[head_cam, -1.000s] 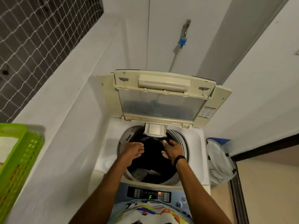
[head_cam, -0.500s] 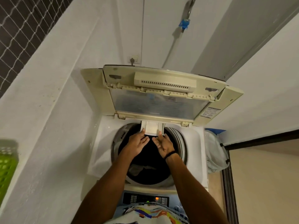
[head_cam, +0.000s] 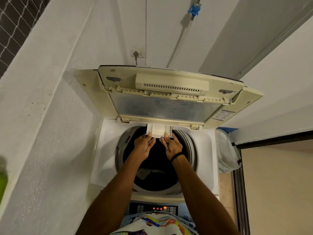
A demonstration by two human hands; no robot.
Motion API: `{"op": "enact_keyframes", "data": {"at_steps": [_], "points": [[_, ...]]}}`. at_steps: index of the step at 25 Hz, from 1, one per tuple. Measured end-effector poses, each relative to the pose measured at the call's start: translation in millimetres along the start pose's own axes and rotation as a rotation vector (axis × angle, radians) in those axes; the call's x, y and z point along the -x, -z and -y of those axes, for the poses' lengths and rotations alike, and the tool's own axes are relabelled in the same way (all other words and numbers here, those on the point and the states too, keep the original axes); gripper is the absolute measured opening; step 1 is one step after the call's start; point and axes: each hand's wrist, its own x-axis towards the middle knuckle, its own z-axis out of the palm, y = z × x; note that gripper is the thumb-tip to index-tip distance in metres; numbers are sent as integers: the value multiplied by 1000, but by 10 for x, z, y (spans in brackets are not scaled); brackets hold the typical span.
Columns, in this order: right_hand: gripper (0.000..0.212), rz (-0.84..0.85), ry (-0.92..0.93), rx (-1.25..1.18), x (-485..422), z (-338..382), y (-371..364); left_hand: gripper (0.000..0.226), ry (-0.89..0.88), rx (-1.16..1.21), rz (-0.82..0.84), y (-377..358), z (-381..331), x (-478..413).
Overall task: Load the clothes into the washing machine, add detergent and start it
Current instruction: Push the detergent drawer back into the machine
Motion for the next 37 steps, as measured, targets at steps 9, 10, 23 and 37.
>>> {"op": "enact_keyframes", "data": {"at_steps": [9, 10, 23, 37], "points": [[60, -59, 44, 19, -61, 44, -52, 26, -38, -23, -61, -54, -13, -84], [61, -65, 44, 16, -78, 54, -73, 26, -45, -31, -76, -75, -30, -105], [36, -83, 72, 116, -140, 111, -291, 33, -84, -77, -117, -239, -148, -347], [27, -189, -36, 234, -265, 249, -440, 38, -76, -121, -194, -291, -126, -464]]}}
